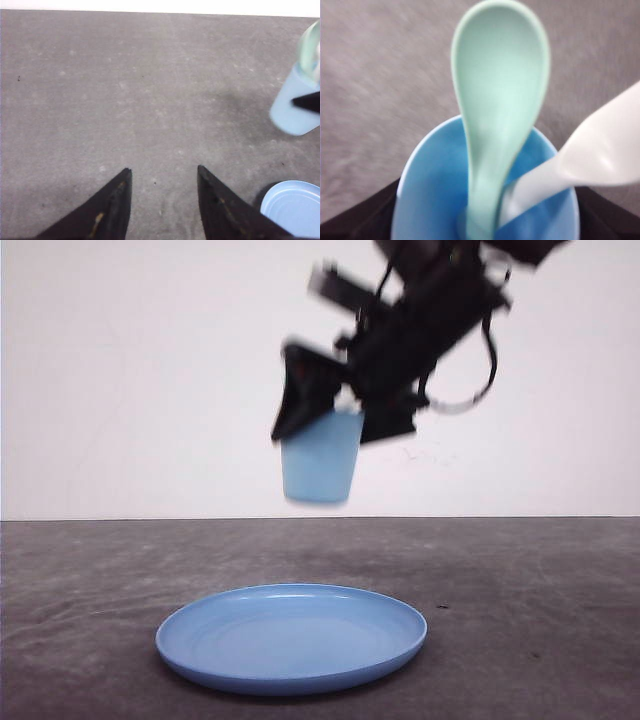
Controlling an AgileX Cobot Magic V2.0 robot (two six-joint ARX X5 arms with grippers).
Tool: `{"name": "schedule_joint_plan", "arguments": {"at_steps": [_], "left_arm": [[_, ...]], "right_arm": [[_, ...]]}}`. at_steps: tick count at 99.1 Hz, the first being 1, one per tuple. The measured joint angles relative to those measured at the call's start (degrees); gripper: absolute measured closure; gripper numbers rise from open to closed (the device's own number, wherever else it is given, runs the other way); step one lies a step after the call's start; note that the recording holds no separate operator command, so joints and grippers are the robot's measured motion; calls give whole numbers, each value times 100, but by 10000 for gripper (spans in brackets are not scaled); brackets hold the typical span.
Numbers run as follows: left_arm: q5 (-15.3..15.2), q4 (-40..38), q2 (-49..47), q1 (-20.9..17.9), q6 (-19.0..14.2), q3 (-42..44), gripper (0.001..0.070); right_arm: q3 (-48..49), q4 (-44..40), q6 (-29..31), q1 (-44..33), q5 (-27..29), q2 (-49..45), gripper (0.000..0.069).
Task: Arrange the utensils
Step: 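Lift the cup with the right gripper and carry it over the plate, then lower the cup onto the center of the blue plate with the right gripper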
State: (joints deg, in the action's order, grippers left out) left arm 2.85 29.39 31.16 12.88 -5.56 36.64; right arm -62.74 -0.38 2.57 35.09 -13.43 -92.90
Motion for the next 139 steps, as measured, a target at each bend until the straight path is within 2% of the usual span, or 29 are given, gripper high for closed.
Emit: {"name": "schedule_joint_plan", "arguments": {"at_steps": [14, 36, 67, 83, 113, 139], "left_arm": [[0, 0, 0, 0, 0, 0, 474], [0, -2, 0, 0, 2, 0, 474], [-2, 0, 0, 0, 2, 0, 474], [0, 0, 0, 0, 2, 0, 474], [0, 0, 0, 0, 2, 0, 474], [0, 0, 0, 0, 2, 0, 474]], "right_arm": [[0, -535, -24, 118, 52, 586, 229], [2, -1370, -68, 529, 538, 1517, 229], [935, -1388, -4, 1399, 1078, 2304, 229], [1484, -1108, 90, 1757, 1322, 2339, 229], [2564, 262, 289, 1965, 1353, 2251, 229], [2743, 872, 350, 1963, 1362, 1602, 229]]}}
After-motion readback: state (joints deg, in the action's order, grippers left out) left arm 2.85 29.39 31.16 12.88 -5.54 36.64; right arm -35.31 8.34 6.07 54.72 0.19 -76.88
